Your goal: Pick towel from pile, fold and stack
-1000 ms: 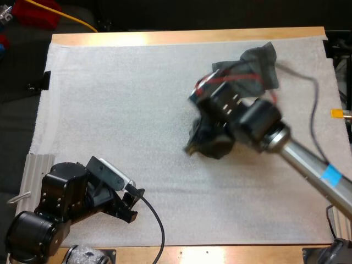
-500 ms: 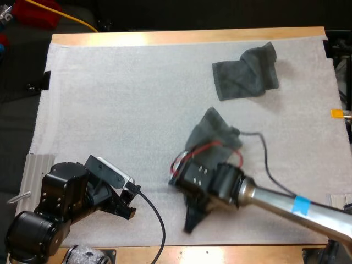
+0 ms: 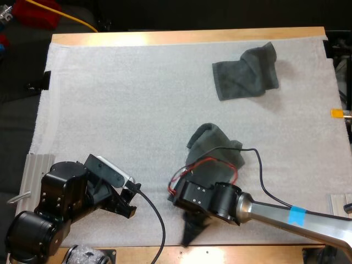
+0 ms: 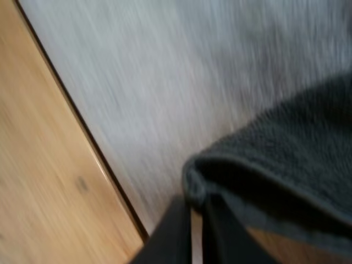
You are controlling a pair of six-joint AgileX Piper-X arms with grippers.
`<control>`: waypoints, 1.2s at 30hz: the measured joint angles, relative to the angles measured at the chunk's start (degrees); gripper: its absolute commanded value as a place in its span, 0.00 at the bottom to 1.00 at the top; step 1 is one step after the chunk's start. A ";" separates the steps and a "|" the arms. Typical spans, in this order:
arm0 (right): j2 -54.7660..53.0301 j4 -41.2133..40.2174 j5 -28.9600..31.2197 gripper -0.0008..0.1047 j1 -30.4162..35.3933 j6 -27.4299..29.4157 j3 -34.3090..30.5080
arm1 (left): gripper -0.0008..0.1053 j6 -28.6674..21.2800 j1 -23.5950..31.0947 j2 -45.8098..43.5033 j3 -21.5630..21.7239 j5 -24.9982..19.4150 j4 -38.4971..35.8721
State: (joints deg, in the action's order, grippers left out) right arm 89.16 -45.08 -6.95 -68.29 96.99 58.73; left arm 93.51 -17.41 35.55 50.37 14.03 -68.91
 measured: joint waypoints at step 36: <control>-2.98 14.66 8.83 0.68 4.15 -15.99 0.00 | 0.66 0.00 0.00 0.00 0.00 0.00 -0.41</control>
State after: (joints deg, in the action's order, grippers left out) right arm 86.18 -30.43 1.88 -64.13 81.00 58.73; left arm 93.51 -17.41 35.55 50.37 14.03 -69.32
